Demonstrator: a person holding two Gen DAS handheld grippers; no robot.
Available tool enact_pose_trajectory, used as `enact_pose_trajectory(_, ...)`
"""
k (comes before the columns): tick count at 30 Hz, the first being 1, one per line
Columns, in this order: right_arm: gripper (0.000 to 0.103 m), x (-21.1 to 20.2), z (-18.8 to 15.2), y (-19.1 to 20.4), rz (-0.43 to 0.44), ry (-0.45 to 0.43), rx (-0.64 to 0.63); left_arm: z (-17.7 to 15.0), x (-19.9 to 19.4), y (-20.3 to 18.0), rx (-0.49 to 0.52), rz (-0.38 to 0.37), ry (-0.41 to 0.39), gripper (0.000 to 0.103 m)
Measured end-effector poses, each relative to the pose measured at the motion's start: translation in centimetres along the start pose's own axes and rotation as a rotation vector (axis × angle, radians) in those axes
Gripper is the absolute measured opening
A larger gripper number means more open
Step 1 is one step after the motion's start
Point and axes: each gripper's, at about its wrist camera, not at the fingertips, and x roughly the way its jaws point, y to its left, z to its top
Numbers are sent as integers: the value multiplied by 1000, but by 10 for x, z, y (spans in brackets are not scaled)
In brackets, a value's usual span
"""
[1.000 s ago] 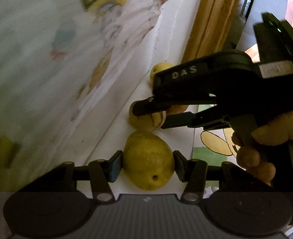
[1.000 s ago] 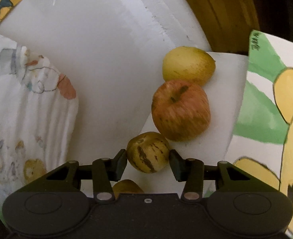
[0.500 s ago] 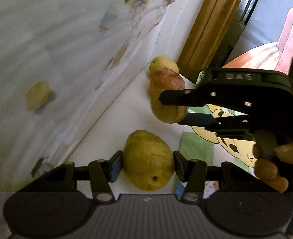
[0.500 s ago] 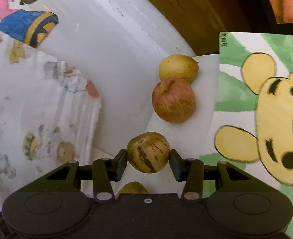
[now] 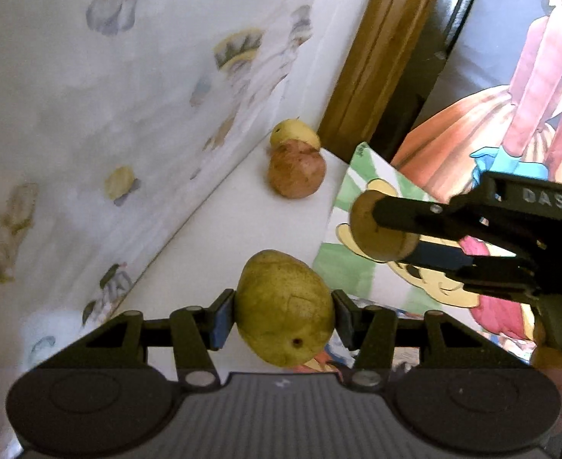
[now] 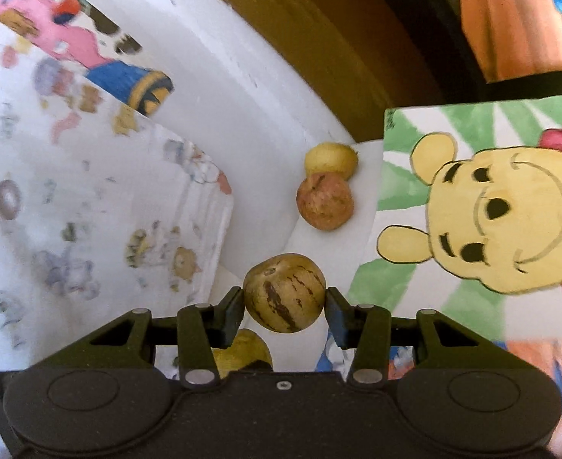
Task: Organize fruits
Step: 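Carry the pepino with right gripper toward the tray while left gripper carries the pear there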
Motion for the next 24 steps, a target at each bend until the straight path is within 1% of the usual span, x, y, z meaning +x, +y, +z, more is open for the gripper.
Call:
enact_pose_trajectory(5, 48, -44, -15, -2, 17, -68, 8, -5, -13, -21, 19, -13, -4, 57)
enact_pose_trajectory(12, 48, -100, -38, -19, 55, -167, 34, -16, -32, -46, 39, -32, -5, 58)
enact_pose_trajectory(19, 48, -150, -62, -33, 82, -233, 47, -32, -48, -74, 56, -67, -13, 57)
enact_pose_trajectory(24, 48, -190, -80, -42, 78, -263, 58, -46, -65, -94, 67, -98, -19, 58)
